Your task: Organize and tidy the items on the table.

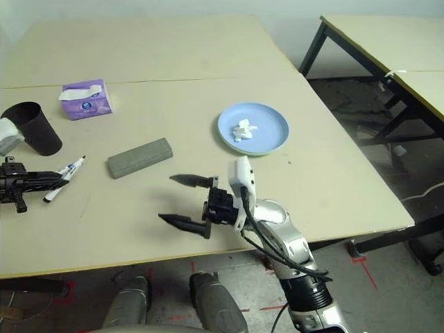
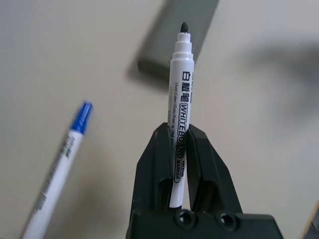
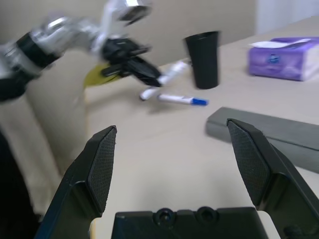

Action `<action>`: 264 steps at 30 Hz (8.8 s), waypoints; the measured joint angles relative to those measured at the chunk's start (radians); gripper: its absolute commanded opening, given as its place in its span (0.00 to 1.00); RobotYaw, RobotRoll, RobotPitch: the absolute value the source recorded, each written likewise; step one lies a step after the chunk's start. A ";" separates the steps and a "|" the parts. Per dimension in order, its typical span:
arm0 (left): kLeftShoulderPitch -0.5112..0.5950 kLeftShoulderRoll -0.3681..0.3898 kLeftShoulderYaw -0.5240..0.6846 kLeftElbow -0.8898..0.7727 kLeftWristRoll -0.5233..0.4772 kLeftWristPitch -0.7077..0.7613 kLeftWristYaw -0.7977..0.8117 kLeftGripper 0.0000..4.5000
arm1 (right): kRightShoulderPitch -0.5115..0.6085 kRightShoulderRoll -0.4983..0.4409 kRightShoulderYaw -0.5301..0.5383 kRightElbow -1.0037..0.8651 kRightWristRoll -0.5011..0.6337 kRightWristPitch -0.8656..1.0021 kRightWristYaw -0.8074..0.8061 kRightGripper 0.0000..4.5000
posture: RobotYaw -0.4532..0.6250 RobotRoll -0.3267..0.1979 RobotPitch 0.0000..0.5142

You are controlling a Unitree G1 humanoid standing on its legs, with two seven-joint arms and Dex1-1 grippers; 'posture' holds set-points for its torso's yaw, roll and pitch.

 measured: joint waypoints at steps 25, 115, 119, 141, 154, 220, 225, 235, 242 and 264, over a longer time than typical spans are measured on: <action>-0.288 -0.227 0.151 0.235 0.096 -0.445 0.595 0.06 | 0.018 0.024 -0.018 0.033 -0.129 -0.022 -0.143 1.00 | 0.47 0.62 0.30; -0.410 0.137 -0.445 0.556 0.319 -0.277 -0.097 1.00 | 0.034 0.050 0.071 -0.018 -0.179 -0.023 -0.109 1.00 | 0.38 0.62 0.29; -0.427 0.118 -0.466 0.575 0.356 -0.281 -0.090 1.00 | 0.034 0.047 0.072 -0.021 -0.179 -0.020 -0.109 1.00 | 0.38 0.62 0.28; -0.537 0.037 -0.573 0.769 0.538 -0.369 -0.113 1.00 | 0.051 0.032 0.074 -0.057 -0.179 -0.022 -0.098 1.00 | 0.33 0.62 0.27; -0.551 -0.002 -0.566 0.849 0.550 -0.445 -0.079 1.00 | 0.048 0.030 0.075 -0.066 -0.177 -0.007 -0.103 1.00 | 0.33 0.62 0.26; -0.377 -0.196 0.118 0.313 -0.049 -0.354 0.339 0.06 | 0.006 0.093 0.014 0.000 -0.162 0.008 -0.198 1.00 | 0.43 0.62 0.26; -0.381 -0.199 0.126 0.316 -0.024 -0.412 0.453 0.06 | 0.023 0.092 0.040 0.000 -0.179 -0.005 -0.188 1.00 | 0.43 0.62 0.26; -0.461 -0.201 0.103 0.537 0.080 -0.534 0.592 0.06 | 0.024 0.093 0.045 -0.001 -0.180 -0.008 -0.189 1.00 | 0.42 0.62 0.27; -0.574 -0.207 0.035 0.743 0.146 -0.642 0.599 0.06 | 0.032 0.091 0.046 -0.012 -0.181 -0.007 -0.190 1.00 | 0.39 0.62 0.28; -0.517 -0.237 -0.004 0.846 0.172 -0.748 0.581 0.42 | 0.060 0.081 0.047 -0.062 -0.179 0.014 -0.218 1.00 | 0.39 0.62 0.29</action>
